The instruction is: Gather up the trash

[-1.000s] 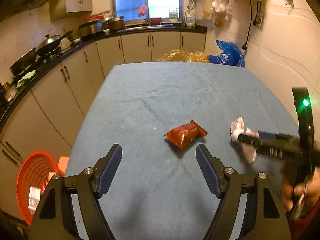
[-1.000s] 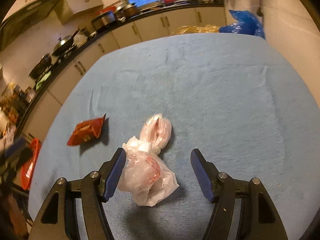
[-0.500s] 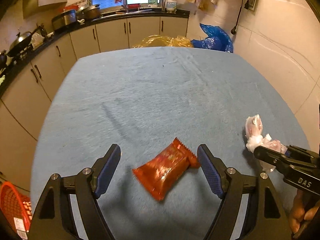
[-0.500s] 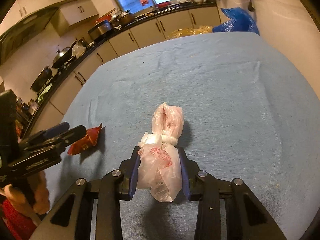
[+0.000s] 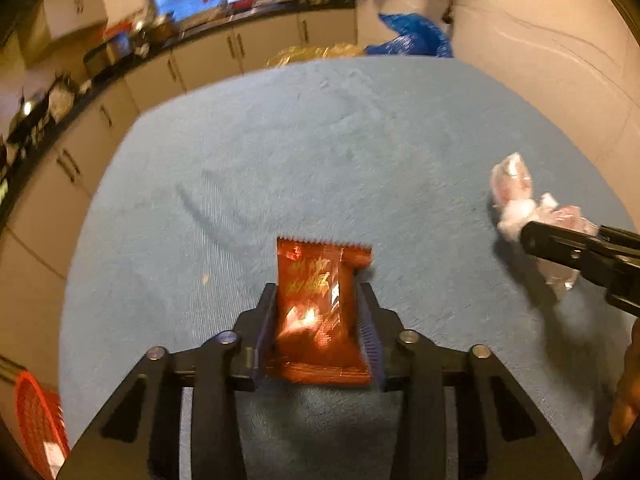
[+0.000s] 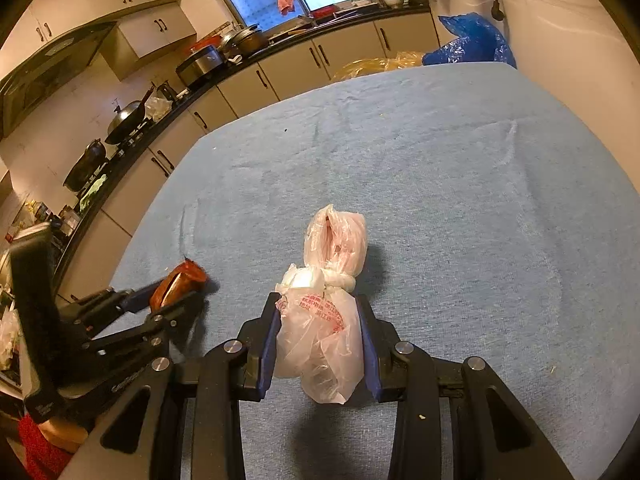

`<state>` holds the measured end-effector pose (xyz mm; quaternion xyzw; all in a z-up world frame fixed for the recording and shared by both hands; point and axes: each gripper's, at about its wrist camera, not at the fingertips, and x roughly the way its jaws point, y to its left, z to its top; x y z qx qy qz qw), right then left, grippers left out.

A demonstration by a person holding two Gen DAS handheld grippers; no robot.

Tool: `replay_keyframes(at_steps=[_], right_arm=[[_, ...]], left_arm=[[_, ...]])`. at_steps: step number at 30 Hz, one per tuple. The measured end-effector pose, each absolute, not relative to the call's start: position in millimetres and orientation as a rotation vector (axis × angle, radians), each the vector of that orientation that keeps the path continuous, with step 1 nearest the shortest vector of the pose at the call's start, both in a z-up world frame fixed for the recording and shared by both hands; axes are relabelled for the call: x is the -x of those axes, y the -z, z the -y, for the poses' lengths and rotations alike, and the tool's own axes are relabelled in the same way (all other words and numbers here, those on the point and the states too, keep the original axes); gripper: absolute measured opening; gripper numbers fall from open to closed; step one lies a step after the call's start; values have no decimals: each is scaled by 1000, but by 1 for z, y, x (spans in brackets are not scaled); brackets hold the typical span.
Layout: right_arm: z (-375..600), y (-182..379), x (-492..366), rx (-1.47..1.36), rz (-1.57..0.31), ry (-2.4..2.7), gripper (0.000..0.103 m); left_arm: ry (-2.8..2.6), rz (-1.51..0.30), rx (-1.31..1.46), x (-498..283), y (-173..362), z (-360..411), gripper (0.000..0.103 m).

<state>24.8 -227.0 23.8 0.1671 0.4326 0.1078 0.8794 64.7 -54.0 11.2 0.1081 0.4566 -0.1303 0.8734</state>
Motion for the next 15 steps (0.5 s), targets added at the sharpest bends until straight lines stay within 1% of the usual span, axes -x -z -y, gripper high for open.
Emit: replay_keyframes(at_steps=[7,15], right_arm=[[211,-31,-21,-274,-869,-258,38],[172,-43,-6,-118,-786,-327,38]], left_arm=[[206,-910,-108,-52,-11,33,34],[88,-758,-21,4,-35,2,34]])
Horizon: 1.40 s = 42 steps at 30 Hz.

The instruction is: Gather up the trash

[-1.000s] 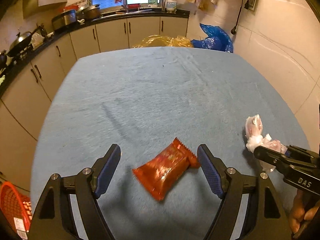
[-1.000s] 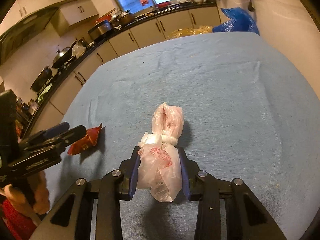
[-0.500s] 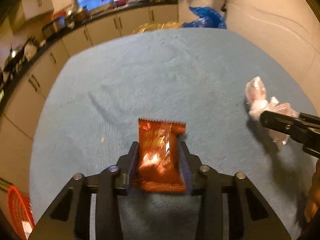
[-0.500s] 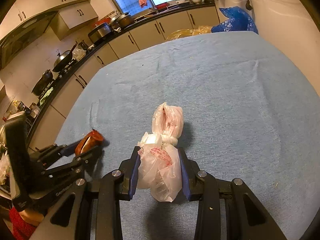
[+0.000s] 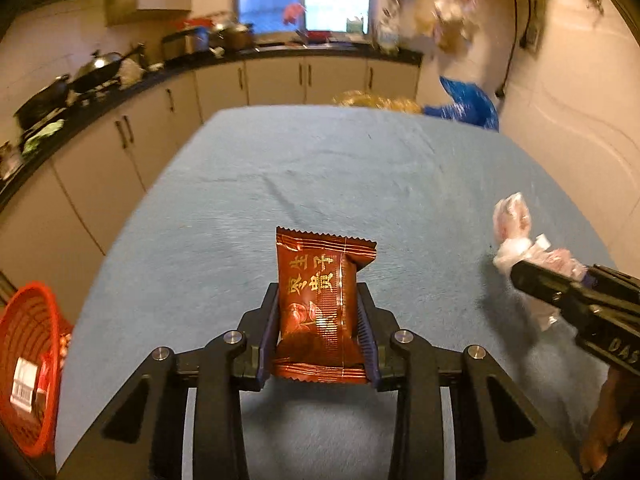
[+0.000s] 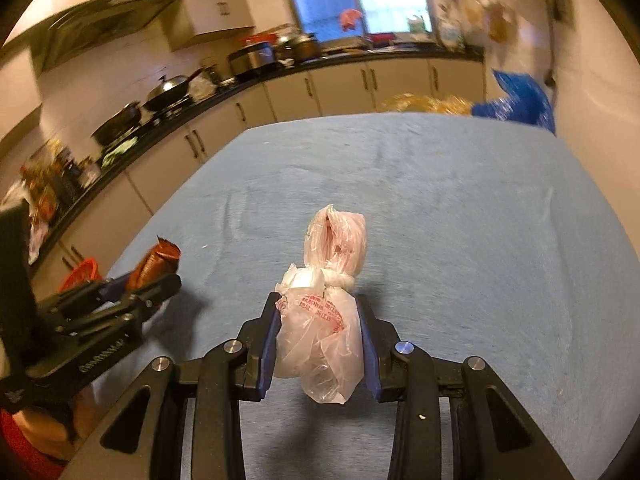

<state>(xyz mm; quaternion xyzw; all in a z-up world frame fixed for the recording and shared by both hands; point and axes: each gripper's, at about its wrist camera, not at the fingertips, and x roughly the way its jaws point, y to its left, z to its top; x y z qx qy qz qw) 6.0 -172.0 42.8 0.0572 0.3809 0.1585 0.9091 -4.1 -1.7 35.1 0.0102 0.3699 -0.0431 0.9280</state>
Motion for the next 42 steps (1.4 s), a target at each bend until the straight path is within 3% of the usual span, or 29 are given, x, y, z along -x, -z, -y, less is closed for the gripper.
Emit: replay_keyframes(at_steps=[5,42], right_arm=[[159,-44,1,-66,-751,-312,38],[142,-46,19,-34,-686,-242,38]], left_arm=[[51,-691,15,16,-42,-10,34],[71,-670,26,16,-40,-16,34]])
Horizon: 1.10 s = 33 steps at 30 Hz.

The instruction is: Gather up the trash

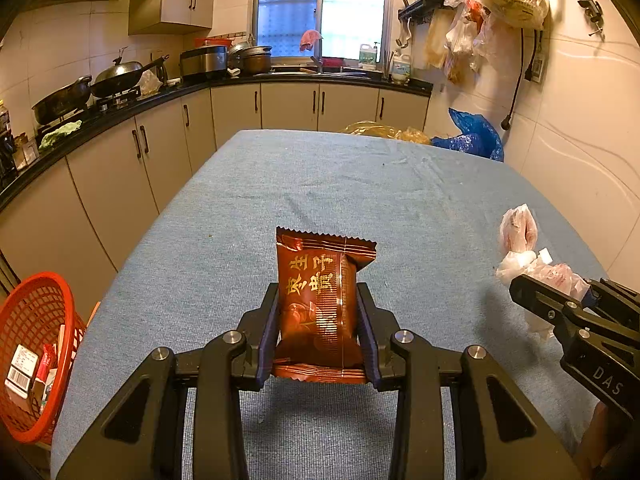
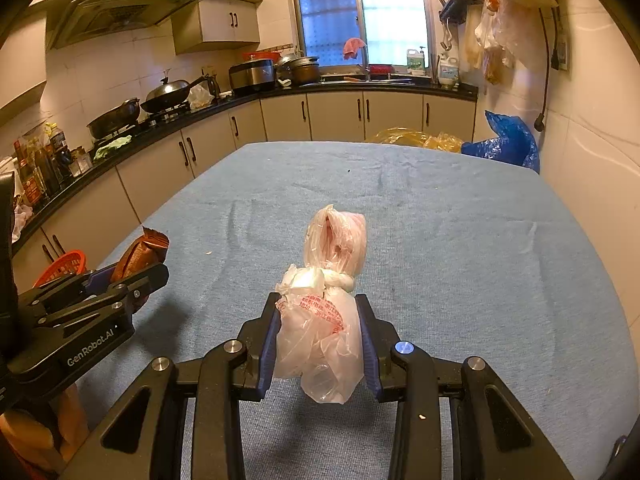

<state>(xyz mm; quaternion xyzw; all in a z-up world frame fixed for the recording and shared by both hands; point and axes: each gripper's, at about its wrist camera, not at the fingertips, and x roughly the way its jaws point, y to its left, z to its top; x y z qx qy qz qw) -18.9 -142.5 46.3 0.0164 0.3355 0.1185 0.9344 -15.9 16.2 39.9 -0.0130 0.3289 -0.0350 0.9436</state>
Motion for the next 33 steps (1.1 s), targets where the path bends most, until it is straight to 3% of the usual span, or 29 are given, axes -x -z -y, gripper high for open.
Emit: replay_keyframes(at_steps=[33], right_arm=[[146,-46,13,-55,-711,-241,38]], left_arm=[[55,-667,23,14,-39,-18,34]])
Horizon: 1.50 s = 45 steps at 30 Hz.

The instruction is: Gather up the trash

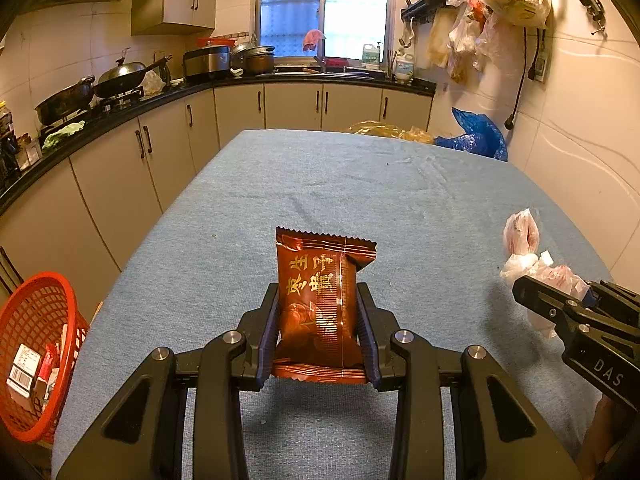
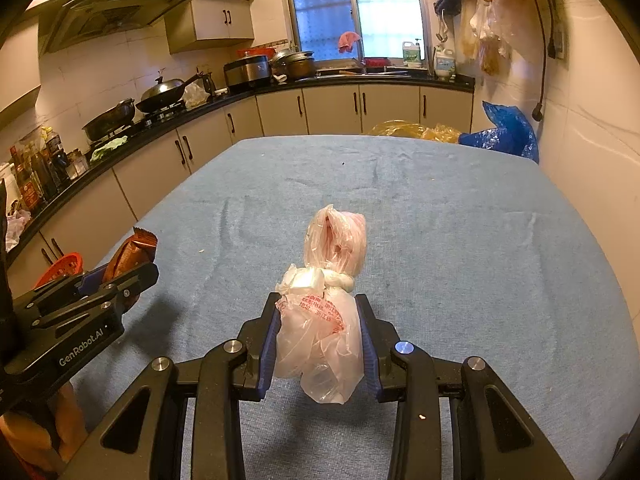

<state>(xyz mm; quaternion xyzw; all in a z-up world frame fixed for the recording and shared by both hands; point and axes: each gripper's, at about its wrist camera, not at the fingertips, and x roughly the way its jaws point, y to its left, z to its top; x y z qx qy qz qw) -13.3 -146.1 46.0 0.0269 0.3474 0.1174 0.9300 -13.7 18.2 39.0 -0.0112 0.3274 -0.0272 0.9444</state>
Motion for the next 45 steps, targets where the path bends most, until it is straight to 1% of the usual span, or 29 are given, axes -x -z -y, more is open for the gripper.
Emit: replay_keyframes(at_steps=[14,22,35,45], right_arm=[[147,-45,15,-54,-701,-259,38],[148,-46,15,-53,-701,-249,38],[151,-43,9,-71,-723,-251,38],[149,-45,9,-97,-739,-280,38]], left_arm=[[45,-666,25,14,-39,-19,34],[24,-635,5,20,-41,-16,34],[20,-663,28,15,-39,-22,34],[-11,-620,25,31,-60,-30,34]])
